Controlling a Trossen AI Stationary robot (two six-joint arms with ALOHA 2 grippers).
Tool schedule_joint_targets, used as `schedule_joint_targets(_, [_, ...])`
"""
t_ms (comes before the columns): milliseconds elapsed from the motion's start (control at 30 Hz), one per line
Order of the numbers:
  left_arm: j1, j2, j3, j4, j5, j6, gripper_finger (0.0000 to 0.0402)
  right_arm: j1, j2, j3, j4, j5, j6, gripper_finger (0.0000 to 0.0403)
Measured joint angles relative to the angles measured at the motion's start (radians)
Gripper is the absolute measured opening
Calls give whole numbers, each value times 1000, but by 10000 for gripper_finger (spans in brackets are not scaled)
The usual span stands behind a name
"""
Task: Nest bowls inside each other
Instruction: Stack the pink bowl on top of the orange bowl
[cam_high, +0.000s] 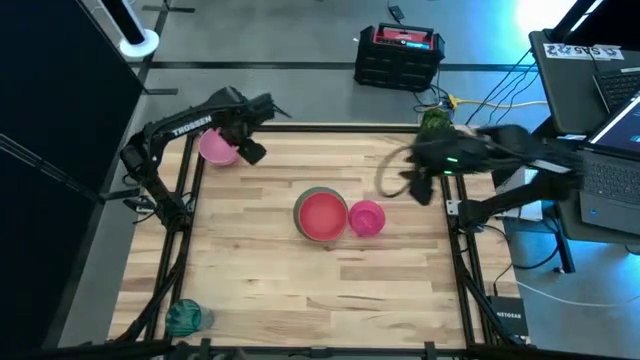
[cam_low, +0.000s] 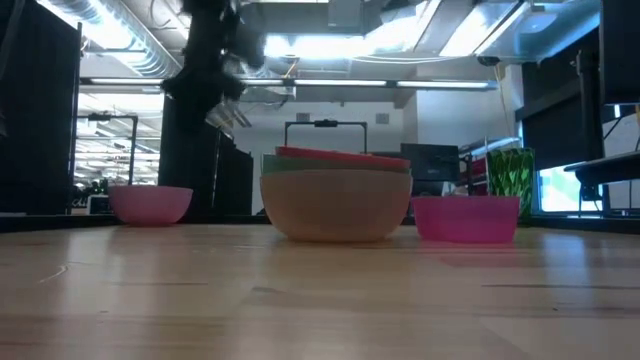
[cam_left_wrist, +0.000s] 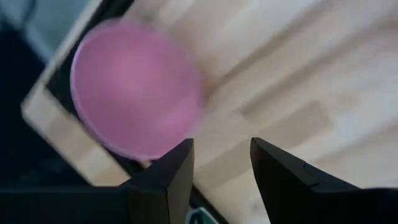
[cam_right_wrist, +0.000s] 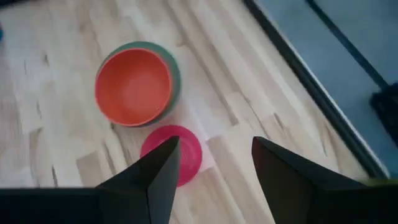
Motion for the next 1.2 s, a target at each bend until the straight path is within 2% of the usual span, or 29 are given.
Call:
schedule_joint_targets(100, [75,0,-44,16,1,-37,145,10,-122,-94,6,9,64,186])
schedule_joint_targets(200, [106,2,-52,69,24,-39,145,8,-179,-141,8,14,75,186])
schedule_joint_targets(800, [147,60,-199,292,98,-21,145,8,-226,-182,10,34,41,186])
schedule_joint_targets(1200, [157,59,-216,311,93,10,145,8,-226,-182,14,36,41,186])
